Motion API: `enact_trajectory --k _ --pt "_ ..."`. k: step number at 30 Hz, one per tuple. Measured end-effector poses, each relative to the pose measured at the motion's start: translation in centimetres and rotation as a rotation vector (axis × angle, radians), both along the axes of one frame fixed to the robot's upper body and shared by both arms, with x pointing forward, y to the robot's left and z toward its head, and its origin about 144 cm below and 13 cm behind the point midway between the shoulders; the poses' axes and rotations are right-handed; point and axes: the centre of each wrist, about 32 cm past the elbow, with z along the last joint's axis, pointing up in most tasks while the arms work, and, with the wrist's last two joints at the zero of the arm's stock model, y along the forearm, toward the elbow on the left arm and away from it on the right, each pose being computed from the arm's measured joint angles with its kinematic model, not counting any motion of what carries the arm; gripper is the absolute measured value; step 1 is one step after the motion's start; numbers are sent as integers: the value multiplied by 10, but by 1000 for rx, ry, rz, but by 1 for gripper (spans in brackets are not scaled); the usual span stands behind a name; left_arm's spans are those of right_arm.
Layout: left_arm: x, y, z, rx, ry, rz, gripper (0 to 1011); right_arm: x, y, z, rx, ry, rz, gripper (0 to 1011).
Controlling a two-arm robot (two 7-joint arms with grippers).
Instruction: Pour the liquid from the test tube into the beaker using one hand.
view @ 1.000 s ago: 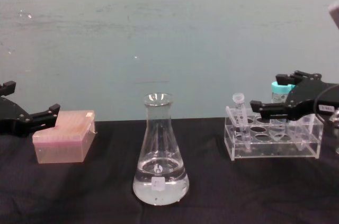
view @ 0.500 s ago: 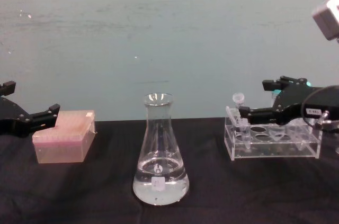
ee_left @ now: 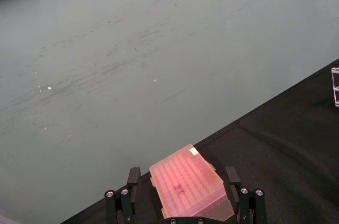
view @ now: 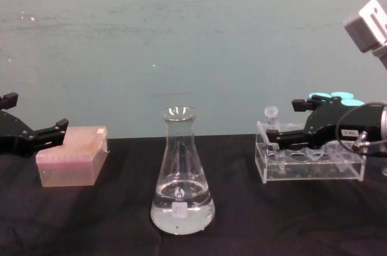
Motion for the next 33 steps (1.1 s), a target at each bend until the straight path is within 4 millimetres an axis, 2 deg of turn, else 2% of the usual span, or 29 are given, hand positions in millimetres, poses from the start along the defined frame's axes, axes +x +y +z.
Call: enact_trajectory --k 33 --pt "0 0 0 0 0 0 1000 11 10 -4 -13 14 2 1000"
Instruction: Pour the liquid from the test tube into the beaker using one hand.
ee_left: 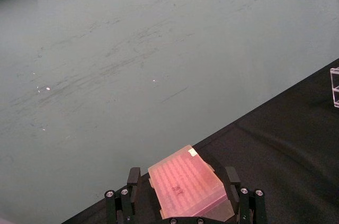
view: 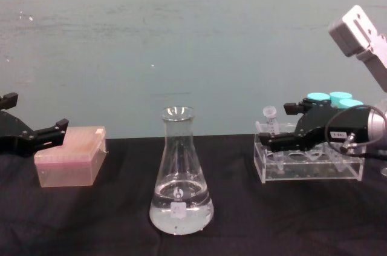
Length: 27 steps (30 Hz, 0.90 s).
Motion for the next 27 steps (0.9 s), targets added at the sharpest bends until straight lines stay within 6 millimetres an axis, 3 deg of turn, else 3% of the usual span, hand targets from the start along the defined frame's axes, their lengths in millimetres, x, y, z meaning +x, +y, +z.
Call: enact_trajectory --k 27 --pt "0 0 0 0 0 0 1000 5 3 -1 0 -3 -2 1000"
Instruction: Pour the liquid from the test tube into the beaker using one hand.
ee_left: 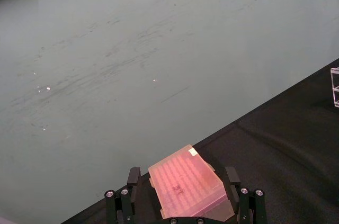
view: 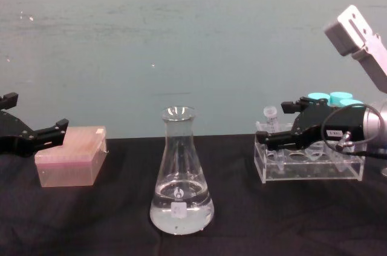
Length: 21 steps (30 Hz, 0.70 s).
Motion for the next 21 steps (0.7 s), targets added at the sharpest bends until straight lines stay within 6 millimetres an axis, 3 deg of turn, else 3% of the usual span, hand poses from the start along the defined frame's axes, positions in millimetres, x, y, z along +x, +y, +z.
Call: enact_trajectory --k 6,9,15,21 --pt "0 0 0 0 0 0 1000 0 0 0 0 0 0 990" --pt "0 0 0 0 0 0 1000 0 0 0 0 0 0 929" --pt "0 0 0 0 0 0 1000 0 0 0 0 1 0 788" --pt "0 0 0 0 0 0 1000 0 0 0 1 1 0 569"
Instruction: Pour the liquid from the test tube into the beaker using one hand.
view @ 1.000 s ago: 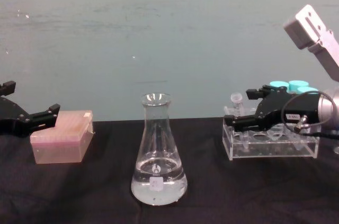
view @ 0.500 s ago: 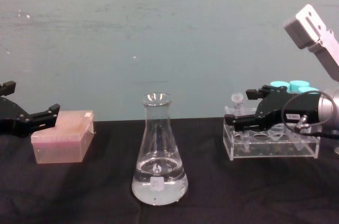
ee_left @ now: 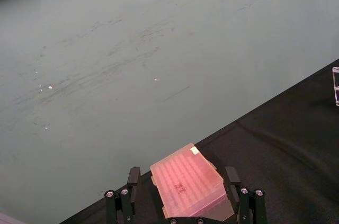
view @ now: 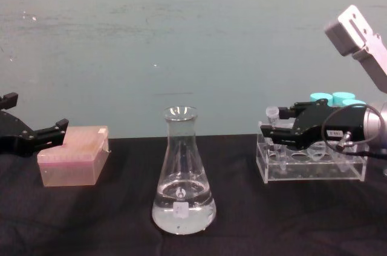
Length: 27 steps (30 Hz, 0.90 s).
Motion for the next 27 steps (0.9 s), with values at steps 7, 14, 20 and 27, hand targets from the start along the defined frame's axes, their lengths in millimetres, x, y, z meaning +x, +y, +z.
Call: enact_trajectory --k 7,14,20,27 --pt "0 0 0 0 0 0 1000 0 0 0 0 0 0 362" --pt "0 0 0 0 0 0 1000 0 0 0 0 1 1 208" --pt "0 0 0 0 0 0 1000 0 0 0 0 0 1 208" --pt "0 0 0 0 0 0 1000 -1 0 3 2 -5 12 208"
